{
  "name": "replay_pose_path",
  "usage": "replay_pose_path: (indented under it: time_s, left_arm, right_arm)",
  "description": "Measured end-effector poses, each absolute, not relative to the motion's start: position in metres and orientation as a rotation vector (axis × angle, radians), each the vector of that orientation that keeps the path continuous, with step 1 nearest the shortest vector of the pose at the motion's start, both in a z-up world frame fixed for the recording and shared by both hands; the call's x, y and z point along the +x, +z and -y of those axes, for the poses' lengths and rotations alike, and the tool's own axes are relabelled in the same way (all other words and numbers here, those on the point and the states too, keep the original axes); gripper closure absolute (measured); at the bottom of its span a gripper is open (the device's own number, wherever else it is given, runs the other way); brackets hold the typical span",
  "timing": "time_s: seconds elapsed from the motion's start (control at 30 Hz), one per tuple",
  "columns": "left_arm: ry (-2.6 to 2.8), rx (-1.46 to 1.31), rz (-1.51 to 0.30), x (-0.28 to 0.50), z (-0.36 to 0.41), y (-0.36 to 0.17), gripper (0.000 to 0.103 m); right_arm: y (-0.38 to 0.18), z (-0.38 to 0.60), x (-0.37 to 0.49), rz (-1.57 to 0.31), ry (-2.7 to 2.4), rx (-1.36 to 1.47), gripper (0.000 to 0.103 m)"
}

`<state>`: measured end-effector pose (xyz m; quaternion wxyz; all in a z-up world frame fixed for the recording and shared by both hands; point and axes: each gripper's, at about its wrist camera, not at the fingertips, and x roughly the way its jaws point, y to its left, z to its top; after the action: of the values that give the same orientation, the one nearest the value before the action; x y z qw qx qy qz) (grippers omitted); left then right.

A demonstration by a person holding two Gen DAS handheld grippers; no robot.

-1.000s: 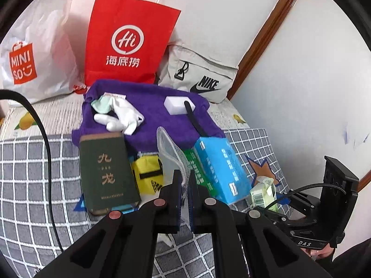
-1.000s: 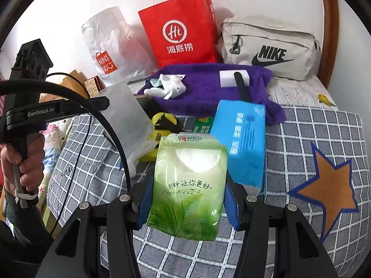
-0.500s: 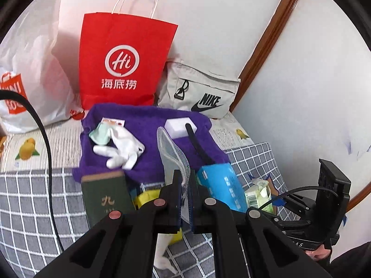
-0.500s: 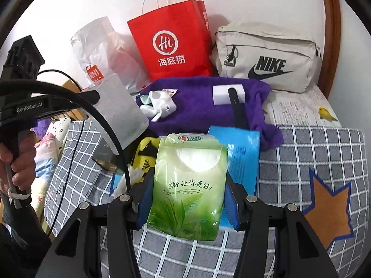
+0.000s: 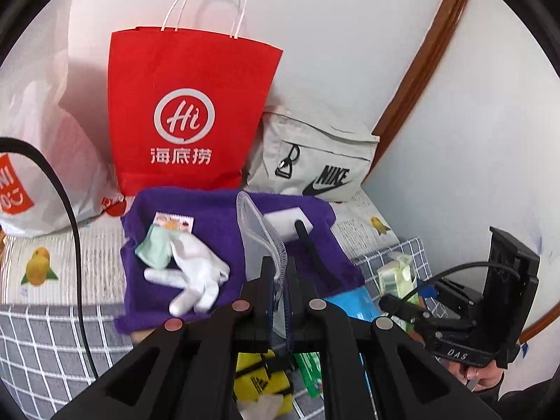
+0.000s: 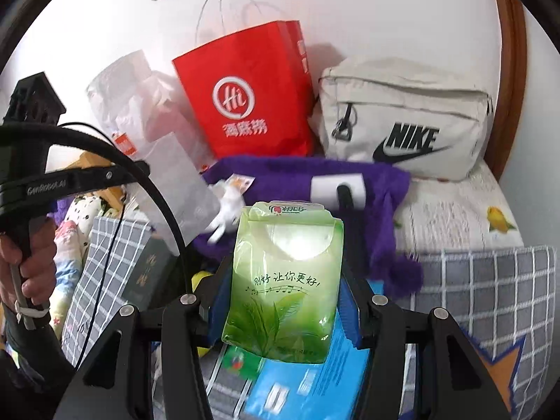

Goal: Organize soft objects
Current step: 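Carry the packet in the right tool and bag in the left tool over the towel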

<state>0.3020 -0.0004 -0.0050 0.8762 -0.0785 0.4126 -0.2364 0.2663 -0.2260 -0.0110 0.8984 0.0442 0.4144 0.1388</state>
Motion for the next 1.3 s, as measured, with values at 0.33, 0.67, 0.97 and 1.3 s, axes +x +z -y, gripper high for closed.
replay_pose_path:
  time_s: [0.33,0.67,0.97,1.3]
  left_arm:
    - [-0.500,-0.171,-0.871,0.350,0.006,-0.010,0.098]
    - [-0.518,-0.155,-0.907,0.403,0.014,-0.026,0.098]
    - [-0.505,-0.156,-0.976,0.431,0.011,-0.060,0.098]
    - [-0.453,-0.150,-1.060,0.452,0.003,-0.093,0.098]
  right_arm:
    - [-0.006,0.242,0.333,-0.853,0.291,0.081,0.050]
    - [-0.043,0.237,0.380,-0.963,0.307,0.078,0.050]
    - [-0.072,0.232,0.397,-1.043,0.346,0.050,0.050]
    - [-0.100,0.225,0.416,-1.132,0.352,0.012,0.050]
